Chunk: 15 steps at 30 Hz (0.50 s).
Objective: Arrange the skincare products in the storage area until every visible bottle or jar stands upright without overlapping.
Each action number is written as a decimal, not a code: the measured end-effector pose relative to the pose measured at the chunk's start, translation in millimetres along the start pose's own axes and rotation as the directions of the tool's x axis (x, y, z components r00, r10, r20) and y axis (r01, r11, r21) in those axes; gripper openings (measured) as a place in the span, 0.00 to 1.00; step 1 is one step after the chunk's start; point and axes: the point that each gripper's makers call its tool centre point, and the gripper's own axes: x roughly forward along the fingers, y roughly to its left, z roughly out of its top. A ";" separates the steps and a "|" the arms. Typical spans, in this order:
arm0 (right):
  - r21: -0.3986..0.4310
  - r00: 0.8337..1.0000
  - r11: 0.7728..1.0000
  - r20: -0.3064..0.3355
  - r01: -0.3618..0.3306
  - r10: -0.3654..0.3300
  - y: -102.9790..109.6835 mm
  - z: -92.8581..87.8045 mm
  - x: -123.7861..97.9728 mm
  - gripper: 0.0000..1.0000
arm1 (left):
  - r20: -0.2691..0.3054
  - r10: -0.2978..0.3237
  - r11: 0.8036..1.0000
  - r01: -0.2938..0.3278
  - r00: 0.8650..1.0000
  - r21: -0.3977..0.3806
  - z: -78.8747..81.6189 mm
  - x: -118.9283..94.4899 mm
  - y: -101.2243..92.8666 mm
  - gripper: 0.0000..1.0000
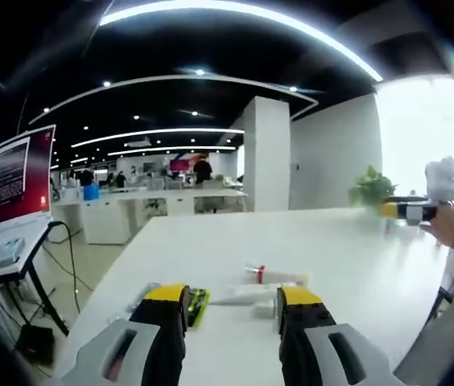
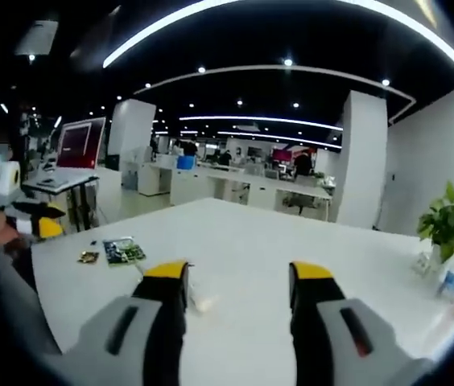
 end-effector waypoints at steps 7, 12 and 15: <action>-0.039 1.000 0.999 -0.001 -0.004 0.004 -25.0 7.9 -9.8 0.52 | -0.003 0.012 1.000 -0.012 1.000 0.003 -0.6 -0.7 2.9 0.46; -0.090 0.999 0.995 -0.009 -0.048 0.047 -29.1 17.7 -22.5 0.49 | -0.002 0.020 1.000 -0.020 1.000 0.007 -0.4 -1.0 4.2 0.46; -0.120 0.998 0.991 -0.015 -0.058 0.057 -37.1 20.0 -29.8 0.50 | -0.006 0.025 1.000 -0.025 1.000 0.006 -1.0 -0.7 5.7 0.46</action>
